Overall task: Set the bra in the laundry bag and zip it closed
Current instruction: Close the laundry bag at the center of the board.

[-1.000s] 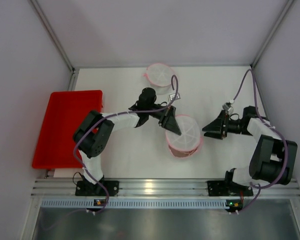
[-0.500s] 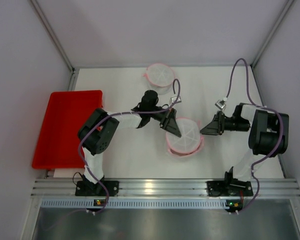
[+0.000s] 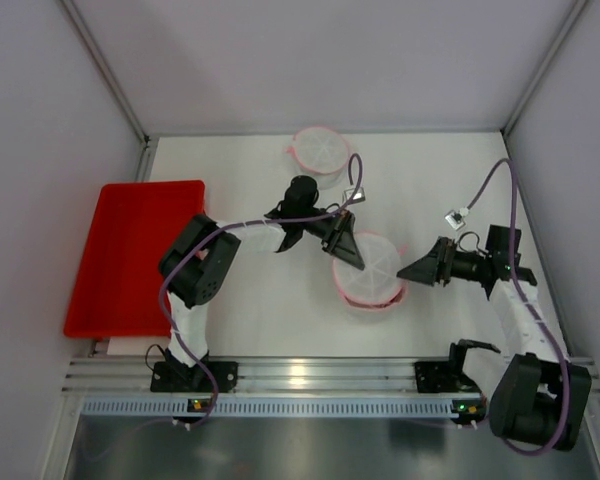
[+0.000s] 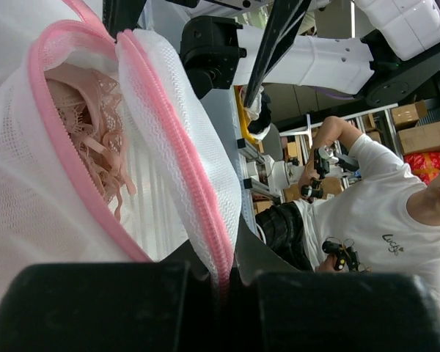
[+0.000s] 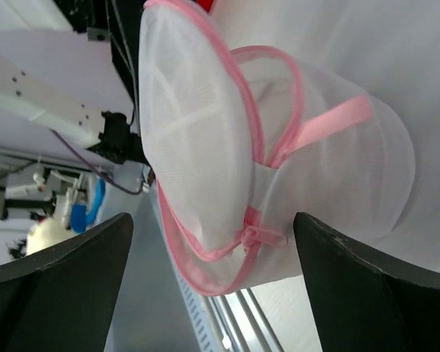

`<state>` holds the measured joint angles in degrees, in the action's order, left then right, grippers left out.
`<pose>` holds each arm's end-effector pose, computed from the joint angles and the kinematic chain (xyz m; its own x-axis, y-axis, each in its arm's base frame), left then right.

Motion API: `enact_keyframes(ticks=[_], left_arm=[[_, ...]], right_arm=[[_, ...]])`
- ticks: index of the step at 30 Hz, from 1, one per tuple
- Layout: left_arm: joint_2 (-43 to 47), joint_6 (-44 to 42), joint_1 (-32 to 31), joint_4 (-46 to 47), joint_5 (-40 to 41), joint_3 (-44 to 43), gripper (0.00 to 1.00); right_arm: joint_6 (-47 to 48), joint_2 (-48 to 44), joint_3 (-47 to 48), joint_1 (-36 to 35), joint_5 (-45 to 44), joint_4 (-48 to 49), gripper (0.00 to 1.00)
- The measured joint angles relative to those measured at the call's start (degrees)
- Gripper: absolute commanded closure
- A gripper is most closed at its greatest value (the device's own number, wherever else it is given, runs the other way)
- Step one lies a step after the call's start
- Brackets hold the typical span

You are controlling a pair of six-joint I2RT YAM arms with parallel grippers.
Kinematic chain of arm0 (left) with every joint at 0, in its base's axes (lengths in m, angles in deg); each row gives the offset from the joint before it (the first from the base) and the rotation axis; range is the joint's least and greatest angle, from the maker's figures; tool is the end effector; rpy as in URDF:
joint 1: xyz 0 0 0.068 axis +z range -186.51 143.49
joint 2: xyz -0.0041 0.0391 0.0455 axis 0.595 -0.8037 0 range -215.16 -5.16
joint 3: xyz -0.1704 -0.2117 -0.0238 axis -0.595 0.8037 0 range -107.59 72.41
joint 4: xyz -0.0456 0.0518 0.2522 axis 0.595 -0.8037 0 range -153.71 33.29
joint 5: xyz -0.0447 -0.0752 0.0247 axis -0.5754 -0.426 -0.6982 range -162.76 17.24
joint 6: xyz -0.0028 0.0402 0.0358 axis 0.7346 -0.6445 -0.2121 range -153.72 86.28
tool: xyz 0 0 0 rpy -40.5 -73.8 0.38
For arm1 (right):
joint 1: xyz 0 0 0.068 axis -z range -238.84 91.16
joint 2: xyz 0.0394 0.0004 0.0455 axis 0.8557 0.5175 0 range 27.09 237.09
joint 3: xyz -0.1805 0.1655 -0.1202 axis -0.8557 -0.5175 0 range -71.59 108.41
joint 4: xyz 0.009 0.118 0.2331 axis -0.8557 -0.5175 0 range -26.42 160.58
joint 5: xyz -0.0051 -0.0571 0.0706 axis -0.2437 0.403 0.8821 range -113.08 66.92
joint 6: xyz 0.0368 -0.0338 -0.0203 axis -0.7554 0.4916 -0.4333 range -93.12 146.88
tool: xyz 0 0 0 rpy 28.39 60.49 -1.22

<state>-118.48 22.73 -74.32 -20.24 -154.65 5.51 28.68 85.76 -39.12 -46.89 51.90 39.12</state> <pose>0.3061 -0.2820 0.2061 -0.7896 0.4638 -0.4018 0.3599 -0.1804 -0.9154 0.1770 -0.0023 0.2144 -0.8120 0.1635 -0.5603 -0.4775 0.3659 0.7988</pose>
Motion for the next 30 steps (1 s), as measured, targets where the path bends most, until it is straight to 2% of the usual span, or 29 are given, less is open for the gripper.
enact_keyframes(ticks=[2, 4, 7, 10, 17, 20, 23, 26, 29, 30], left_arm=[[0.0, 0.9, 0.0, 0.0, 0.3, 0.0, 1.0], [0.0, 1.6, 0.0, 0.0, 0.3, 0.0, 1.0], [0.0, 2.2, 0.0, 0.0, -0.3, -0.2, 1.0], [0.0, 2.4, 0.0, 0.0, -1.4, -1.2, 1.0], [-0.3, 2.4, -0.4, 0.0, -2.4, -2.9, 1.0], [-1.3, 2.4, -0.6, 0.0, -2.6, -4.0, 1.0], [-2.4, 2.4, -0.8, 0.0, -2.7, -5.2, 1.0], [-3.5, 2.5, -0.9, 0.0, -2.8, -7.0, 1.0], [-4.6, 2.6, -0.9, 0.0, -2.7, -8.2, 1.0], [-5.0, 2.7, -0.9, 0.0, -2.8, -8.5, 1.0]], right_arm=[[-11.4, -1.5, -2.6, -0.8, -2.1, 8.8, 0.12], [-18.8, 0.8, -2.4, -2.8, -3.8, 16.1, 0.13], [-24.2, 4.3, -2.3, -4.4, -5.2, 21.3, 0.12], [-25.2, 6.8, -0.5, -4.4, -5.9, 21.5, 0.1], [-19.7, 10.9, 10.3, -3.5, -6.3, 18.5, 0.09], [-17.0, 12.0, 12.0, -3.5, -5.1, 17.8, 0.12], [-11.0, 13.0, 12.8, -4.6, -3.8, 12.2, 0.14], [-1.6, 16.3, 14.7, -7.7, -2.4, 3.9, 0.2], [8.9, 20.9, 17.2, -10.1, -1.6, -5.3, 0.35], [13.2, 22.8, 18.4, -10.5, -1.2, -9.1, 0.46]])
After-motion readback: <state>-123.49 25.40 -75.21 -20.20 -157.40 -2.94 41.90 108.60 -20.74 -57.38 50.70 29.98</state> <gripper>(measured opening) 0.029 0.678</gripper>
